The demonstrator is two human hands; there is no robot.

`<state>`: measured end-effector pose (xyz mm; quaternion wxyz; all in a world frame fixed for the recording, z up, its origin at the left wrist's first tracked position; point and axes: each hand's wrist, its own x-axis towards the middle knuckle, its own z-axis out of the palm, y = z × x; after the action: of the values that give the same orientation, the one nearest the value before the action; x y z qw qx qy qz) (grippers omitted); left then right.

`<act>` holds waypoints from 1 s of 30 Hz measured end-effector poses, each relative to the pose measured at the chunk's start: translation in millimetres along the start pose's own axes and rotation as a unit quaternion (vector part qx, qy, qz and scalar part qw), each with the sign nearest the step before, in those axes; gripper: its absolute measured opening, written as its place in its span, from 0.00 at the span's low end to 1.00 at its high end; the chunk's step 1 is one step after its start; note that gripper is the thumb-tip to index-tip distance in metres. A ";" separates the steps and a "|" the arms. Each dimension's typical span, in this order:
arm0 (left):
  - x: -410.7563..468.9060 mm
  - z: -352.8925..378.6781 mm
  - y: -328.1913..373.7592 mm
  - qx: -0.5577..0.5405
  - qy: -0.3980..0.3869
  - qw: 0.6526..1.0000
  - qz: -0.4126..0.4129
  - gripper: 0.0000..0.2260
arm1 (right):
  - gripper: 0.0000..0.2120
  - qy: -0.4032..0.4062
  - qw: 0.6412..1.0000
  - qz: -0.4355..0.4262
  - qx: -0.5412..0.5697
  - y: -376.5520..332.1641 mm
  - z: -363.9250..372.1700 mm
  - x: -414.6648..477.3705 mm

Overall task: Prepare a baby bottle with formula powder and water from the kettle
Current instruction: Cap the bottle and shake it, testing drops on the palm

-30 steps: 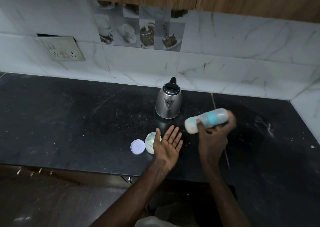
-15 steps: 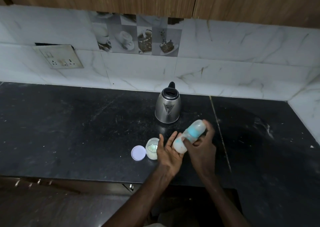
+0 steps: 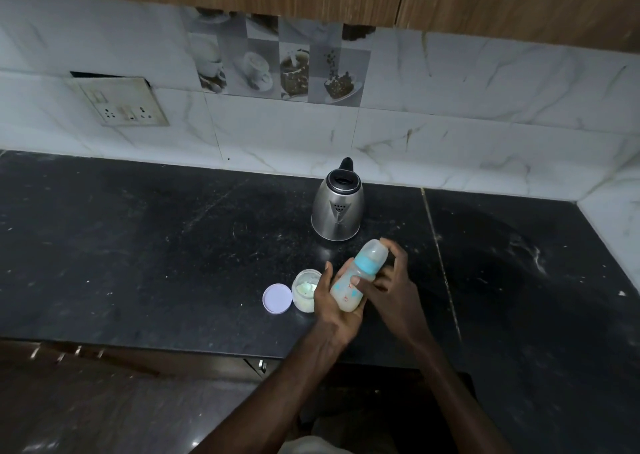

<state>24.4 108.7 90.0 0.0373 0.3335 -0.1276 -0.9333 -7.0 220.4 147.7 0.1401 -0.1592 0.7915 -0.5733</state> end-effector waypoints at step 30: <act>4.0 10.6 4.7 0.039 -0.021 0.999 -0.005 0.31 | 0.45 0.020 0.999 -0.038 -0.007 -11.6 -28.8 25.5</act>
<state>14.5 105.8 96.7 0.0169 0.3155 -0.1625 -0.9348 -40.8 231.3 166.5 0.1010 -0.1789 0.7917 -0.5754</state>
